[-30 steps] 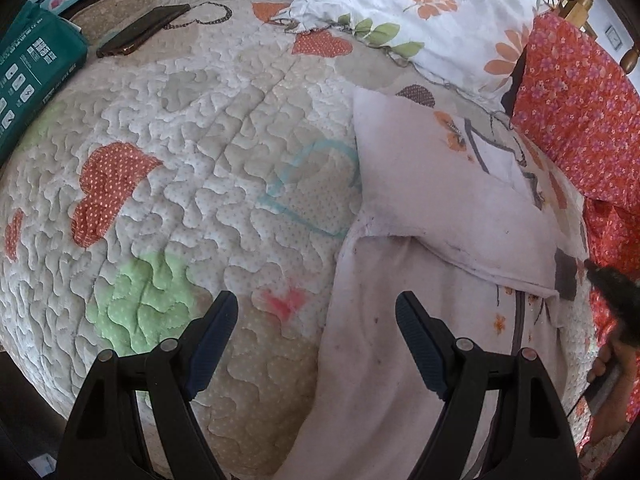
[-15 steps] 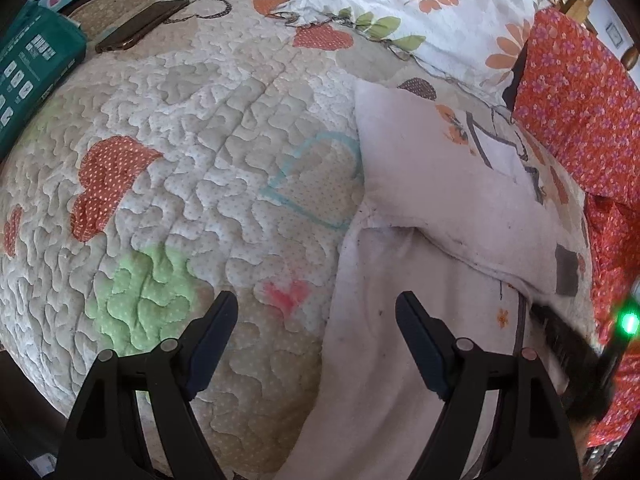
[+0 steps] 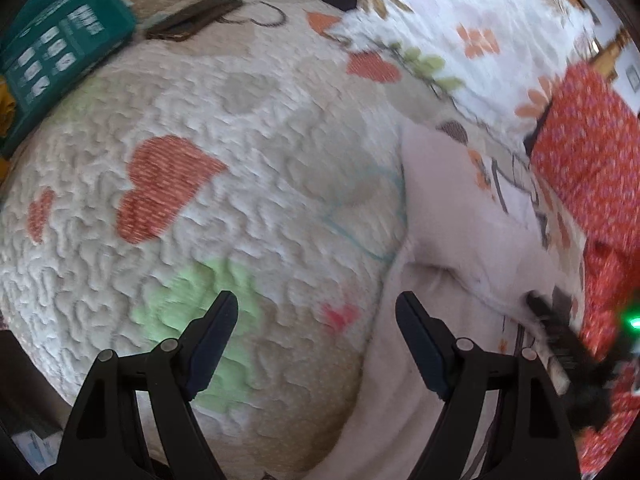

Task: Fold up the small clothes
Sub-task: 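Withdraw the open right tool from the folded cardigan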

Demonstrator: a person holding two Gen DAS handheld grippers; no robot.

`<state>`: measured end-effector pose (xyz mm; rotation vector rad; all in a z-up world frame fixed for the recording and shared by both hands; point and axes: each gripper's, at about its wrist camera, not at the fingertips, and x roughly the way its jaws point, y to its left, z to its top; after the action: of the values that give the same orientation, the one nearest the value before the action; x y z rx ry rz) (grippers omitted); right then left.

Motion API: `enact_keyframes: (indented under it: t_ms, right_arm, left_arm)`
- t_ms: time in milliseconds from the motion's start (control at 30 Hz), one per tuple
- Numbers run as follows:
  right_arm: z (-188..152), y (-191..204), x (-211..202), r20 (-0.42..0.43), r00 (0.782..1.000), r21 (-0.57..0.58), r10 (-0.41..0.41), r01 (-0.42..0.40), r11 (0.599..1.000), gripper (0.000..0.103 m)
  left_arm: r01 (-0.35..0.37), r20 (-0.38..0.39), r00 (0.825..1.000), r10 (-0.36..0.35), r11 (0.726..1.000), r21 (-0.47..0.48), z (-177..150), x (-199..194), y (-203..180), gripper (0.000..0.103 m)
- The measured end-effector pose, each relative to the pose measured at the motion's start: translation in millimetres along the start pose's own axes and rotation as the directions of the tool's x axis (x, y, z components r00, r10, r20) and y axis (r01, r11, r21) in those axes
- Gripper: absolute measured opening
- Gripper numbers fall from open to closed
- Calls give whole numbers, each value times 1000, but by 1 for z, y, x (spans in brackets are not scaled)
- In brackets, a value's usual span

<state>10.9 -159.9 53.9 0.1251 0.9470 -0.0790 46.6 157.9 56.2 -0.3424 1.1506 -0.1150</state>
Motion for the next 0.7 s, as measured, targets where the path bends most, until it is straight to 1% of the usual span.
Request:
enact_keyframes:
  t_ms: [33, 67, 100, 133, 167, 200, 233, 267, 300, 333, 400, 433, 500, 533, 567, 600, 633, 667, 700]
  right_arm:
    - [-7, 8, 15, -52, 999, 8, 2, -2, 1000, 41]
    - [-16, 16, 19, -73, 997, 5, 3, -3, 1000, 43]
    - [-28, 29, 15, -36, 999, -42, -39, 38, 998, 45]
    - [-44, 50, 12, -38, 997, -143, -62, 56, 988, 48]
    - [-59, 70, 8, -63, 997, -244, -51, 34, 969, 48]
    - [-66, 81, 0, -36, 997, -300, -64, 50, 953, 47]
    - [-71, 96, -11, -17, 999, -375, -44, 34, 926, 44]
    - [-70, 105, -18, -6, 1000, -408, -10, 7, 913, 40]
    - [-64, 113, -28, 30, 999, -424, 14, 0, 906, 40]
    - [-54, 120, -35, 78, 997, -421, 29, 7, 907, 40]
    - [-27, 128, -36, 114, 992, -387, 50, -2, 922, 40]
    - [-7, 131, -28, 111, 992, -344, 66, -23, 939, 40]
    - [15, 132, -6, 79, 995, -275, 61, -37, 961, 32]
    - [22, 132, 12, 39, 998, -237, 52, -41, 971, 25]
    - [22, 133, 28, -11, 998, -204, 62, -63, 977, 24]
    - [13, 131, 47, -100, 989, -151, 106, -121, 981, 24]
    - [1, 131, 55, -146, 980, -121, 138, -156, 980, 24]
    - [-17, 136, 50, -124, 982, -132, 143, -159, 979, 26]
    - [-34, 144, 39, -93, 987, -191, 131, -147, 971, 26]
  left_arm:
    - [5, 10, 1000, -5, 1000, -26, 3, -4, 8, 80]
    - [8, 17, 1000, -8, 999, -48, 5, -8, 14, 80]
    - [12, 23, 1000, -11, 998, -69, 6, -11, 20, 80]
    - [20, 30, 999, -17, 996, -90, 8, -14, 27, 80]
    - [25, 36, 999, -21, 994, -103, 10, -16, 31, 80]
    - [27, 40, 999, -23, 993, -114, 11, -18, 35, 80]
    - [28, 45, 999, -23, 991, -131, 12, -20, 39, 80]
    - [31, 48, 999, -24, 989, -142, 13, -22, 41, 80]
    - [38, 51, 998, -30, 988, -149, 13, -23, 43, 80]
    - [47, 55, 998, -39, 987, -153, 13, -25, 43, 80]
    - [51, 65, 997, -41, 987, -152, 14, -27, 42, 80]
    - [45, 68, 997, -35, 988, -148, 14, -27, 42, 80]
    - [41, 60, 998, -33, 988, -146, 14, -25, 41, 80]
    - [47, 53, 998, -39, 988, -148, 14, -24, 41, 80]
    - [57, 46, 998, -51, 986, -154, 14, -23, 43, 80]
    - [63, 44, 997, -57, 985, -158, 14, -24, 44, 80]
    - [66, 45, 997, -60, 985, -160, 14, -24, 45, 80]
    - [66, 47, 997, -59, 985, -160, 14, -25, 45, 80]
    - [67, 52, 997, -59, 985, -160, 15, -26, 45, 80]
